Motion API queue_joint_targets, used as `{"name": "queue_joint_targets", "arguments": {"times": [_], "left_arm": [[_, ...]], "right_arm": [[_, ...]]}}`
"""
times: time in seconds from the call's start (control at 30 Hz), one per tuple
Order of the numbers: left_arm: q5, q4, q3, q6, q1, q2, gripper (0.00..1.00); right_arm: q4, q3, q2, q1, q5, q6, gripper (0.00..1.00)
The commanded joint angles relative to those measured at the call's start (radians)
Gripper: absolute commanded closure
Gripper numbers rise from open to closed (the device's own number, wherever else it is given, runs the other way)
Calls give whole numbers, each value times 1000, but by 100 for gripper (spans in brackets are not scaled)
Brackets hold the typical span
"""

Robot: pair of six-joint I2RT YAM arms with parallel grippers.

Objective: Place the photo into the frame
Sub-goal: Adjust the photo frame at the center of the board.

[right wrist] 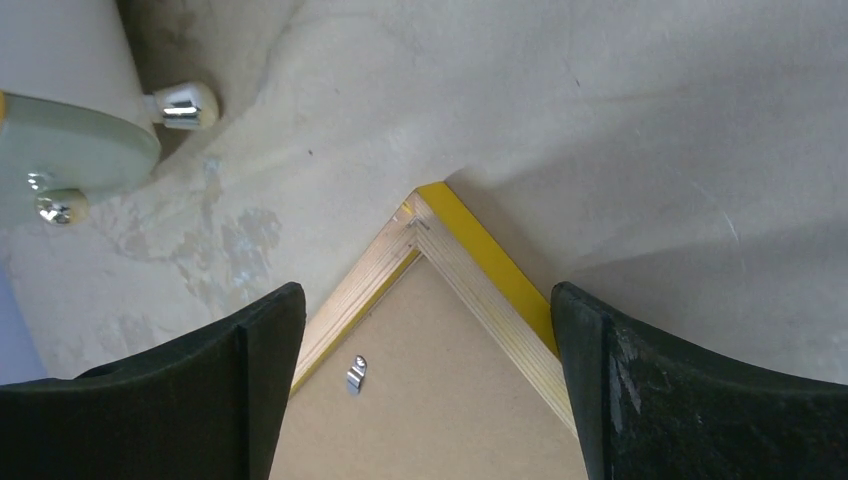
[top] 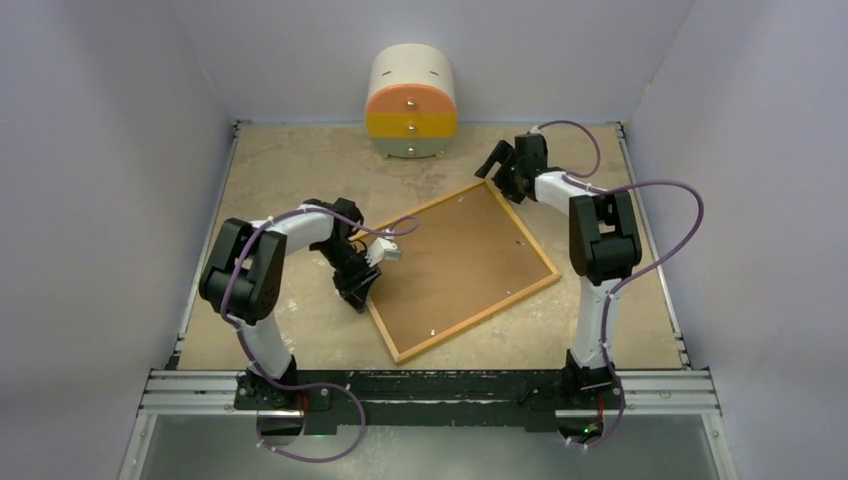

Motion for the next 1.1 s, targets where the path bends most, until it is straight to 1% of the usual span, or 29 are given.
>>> {"name": "queue_joint_targets", "arguments": {"times": [0.0, 0.07, 0.1, 0.2, 0.27, 0.3, 0.4, 0.47, 0.53, 0.67, 0.73, 0.8, 0.9, 0.97, 1.07], "left_arm": [[77, -12, 70, 112, -7, -55, 58], [84, -98, 100, 179, 6, -97, 46], [85, -135, 121, 207, 15, -112, 43], [80, -212, 210, 265, 70, -129, 40], [59, -176, 268, 245, 122, -106, 40], [40, -129, 308, 212, 150, -84, 40], [-8, 29, 402, 65, 226, 24, 44], [-44, 95, 462, -13, 249, 120, 46], [-73, 147, 498, -71, 253, 178, 48], [-99, 248, 507, -129, 253, 229, 49], [-116, 274, 506, -141, 253, 249, 50], [-119, 287, 496, -147, 253, 264, 50], [-106, 301, 471, -156, 252, 277, 50], [-96, 304, 450, -156, 251, 281, 50], [-76, 305, 412, -150, 250, 276, 51]], "right_arm": [[-204, 9, -85, 50, -54, 16, 5], [-241, -16, -141, 19, 11, 2, 2], [-249, -37, -173, -2, 38, -1, 1], [-299, -102, -283, -67, 93, -10, 1], [-313, -175, -369, -97, 125, -20, 1], [-314, -210, -410, -101, 152, -31, 1], [-406, -266, -487, -111, 190, -51, 1], [-450, -331, -539, -110, 151, -48, 1], [-458, -439, -637, -110, 103, -40, 1], [-496, -653, -846, -110, 1, -37, 1], [-524, -719, -935, -111, -24, -40, 1], [-572, -765, -1004, -110, -55, -37, 1], [-615, -815, -1071, -110, -61, -26, 1], [-624, -863, -1112, -110, -109, -10, 1], [-633, -909, -1153, -110, -117, -12, 1]]}}
